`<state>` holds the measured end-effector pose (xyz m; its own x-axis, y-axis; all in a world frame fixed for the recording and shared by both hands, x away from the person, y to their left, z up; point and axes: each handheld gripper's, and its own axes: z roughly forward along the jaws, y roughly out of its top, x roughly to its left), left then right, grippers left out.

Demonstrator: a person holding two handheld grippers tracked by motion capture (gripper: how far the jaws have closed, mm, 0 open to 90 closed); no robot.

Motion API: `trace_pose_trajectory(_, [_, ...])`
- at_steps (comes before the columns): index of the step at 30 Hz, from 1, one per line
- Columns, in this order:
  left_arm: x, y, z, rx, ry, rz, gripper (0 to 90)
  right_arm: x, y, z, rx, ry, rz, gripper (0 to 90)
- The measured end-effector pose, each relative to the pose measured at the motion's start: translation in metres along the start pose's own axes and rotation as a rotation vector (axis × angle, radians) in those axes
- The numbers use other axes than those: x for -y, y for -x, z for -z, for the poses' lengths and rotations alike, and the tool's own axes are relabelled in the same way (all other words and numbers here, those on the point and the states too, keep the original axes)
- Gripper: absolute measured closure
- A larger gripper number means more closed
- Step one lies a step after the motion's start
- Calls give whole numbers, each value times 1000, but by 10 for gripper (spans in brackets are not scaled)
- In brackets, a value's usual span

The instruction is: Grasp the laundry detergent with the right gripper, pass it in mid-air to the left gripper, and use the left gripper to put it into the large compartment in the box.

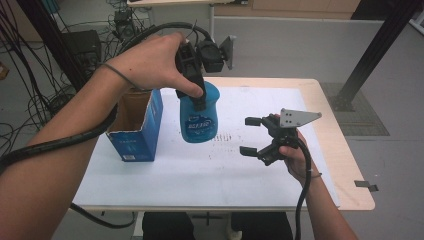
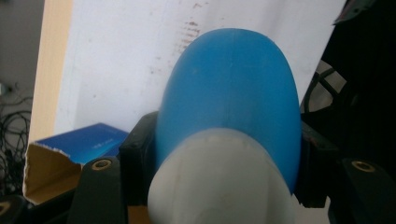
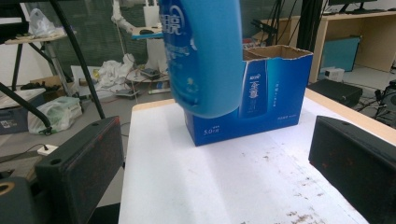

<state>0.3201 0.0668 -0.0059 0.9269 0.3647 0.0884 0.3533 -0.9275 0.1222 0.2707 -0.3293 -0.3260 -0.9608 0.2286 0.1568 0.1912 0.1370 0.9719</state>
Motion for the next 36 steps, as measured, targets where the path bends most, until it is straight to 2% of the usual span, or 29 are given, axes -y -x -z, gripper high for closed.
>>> trace_pose_trajectory(4, [4, -6, 3, -37, -10, 111, 377, 0, 0, 1, 4, -3, -2, 33])
trace_pose_trajectory(6, [7, -12, 5, -56, -17, 182, 377, 0, 0, 1, 6, -4, -1, 34])
trace_pose_trajectory(10, [11, -21, 7, -84, -27, 276, 377, 0, 0, 2, 7, -1, -1, 41])
trace_pose_trajectory(14, [16, -31, 8, -89, -34, 369, 377, -1, 0, 2, 8, 4, 5, 43])
trace_pose_trajectory(16, [21, -38, 9, -82, -25, 441, 377, -1, 0, 2, 10, 5, 5, 43])
trace_pose_trajectory(20, [29, -48, 10, -78, -15, 519, 377, -1, 0, 2, 9, 9, 5, 43])
trace_pose_trajectory(28, [43, -59, 13, -112, -13, 679, 377, -2, 0, 1, 9, 11, 7, 47])
trace_pose_trajectory(33, [55, -70, 14, -127, -21, 765, 377, -1, -1, 0, 10, 15, 5, 47])
trace_pose_trajectory(36, [62, -79, 15, -134, -34, 797, 377, -1, -1, 0, 11, 14, 6, 47])
